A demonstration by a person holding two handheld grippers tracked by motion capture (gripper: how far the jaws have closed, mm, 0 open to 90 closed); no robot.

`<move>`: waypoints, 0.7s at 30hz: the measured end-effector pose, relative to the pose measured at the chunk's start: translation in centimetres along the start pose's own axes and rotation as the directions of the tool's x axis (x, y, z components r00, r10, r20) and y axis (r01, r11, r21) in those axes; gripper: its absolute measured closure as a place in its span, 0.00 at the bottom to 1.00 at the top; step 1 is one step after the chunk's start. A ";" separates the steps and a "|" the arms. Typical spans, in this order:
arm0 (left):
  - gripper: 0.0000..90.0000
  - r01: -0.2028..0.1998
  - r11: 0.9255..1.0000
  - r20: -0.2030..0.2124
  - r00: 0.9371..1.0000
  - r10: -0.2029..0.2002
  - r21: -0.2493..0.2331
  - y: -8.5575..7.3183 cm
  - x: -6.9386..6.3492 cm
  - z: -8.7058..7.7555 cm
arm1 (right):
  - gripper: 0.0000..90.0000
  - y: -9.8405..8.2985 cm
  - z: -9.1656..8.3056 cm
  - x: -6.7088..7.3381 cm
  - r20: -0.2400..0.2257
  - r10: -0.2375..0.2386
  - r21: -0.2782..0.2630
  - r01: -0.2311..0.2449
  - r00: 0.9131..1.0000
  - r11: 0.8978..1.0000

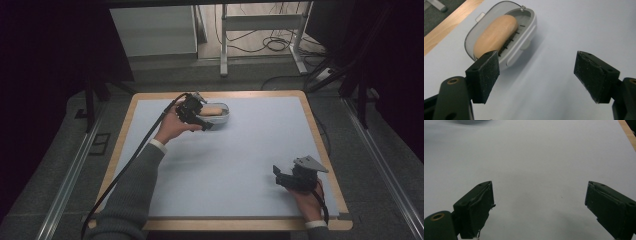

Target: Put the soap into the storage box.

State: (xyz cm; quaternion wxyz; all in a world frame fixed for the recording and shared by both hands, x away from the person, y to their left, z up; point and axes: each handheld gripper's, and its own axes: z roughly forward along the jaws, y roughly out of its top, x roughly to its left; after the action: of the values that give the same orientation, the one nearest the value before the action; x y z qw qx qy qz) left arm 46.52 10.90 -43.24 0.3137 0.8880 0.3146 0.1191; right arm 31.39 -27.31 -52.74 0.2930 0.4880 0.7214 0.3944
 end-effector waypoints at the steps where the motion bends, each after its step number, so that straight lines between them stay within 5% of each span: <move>1: 0.23 0.002 1.000 0.000 1.000 -0.002 -0.005 -0.3 -0.1 -0.2 | 0.09 0.0 0.0 0.0 0.000 0.001 0.000 -0.001 1.000 1.000; 11: 0.22 0.039 0.995 0.002 0.999 -0.039 -0.090 -5.1 -2.5 -2.2 | 0.09 0.0 0.0 0.0 -0.002 0.001 -0.003 -0.001 1.000 1.000; 21: 0.22 0.097 0.992 -0.018 0.995 -0.098 -0.076 -10.9 -4.2 -2.6 | 0.09 0.0 0.0 0.0 0.004 -0.004 -0.007 0.004 1.000 1.000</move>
State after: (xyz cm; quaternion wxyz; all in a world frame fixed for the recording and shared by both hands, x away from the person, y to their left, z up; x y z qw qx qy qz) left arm 36.97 16.13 -48.20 0.3486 0.8579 0.3563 0.1248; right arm 31.33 -27.29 -52.73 0.2969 0.4865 0.7205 0.3951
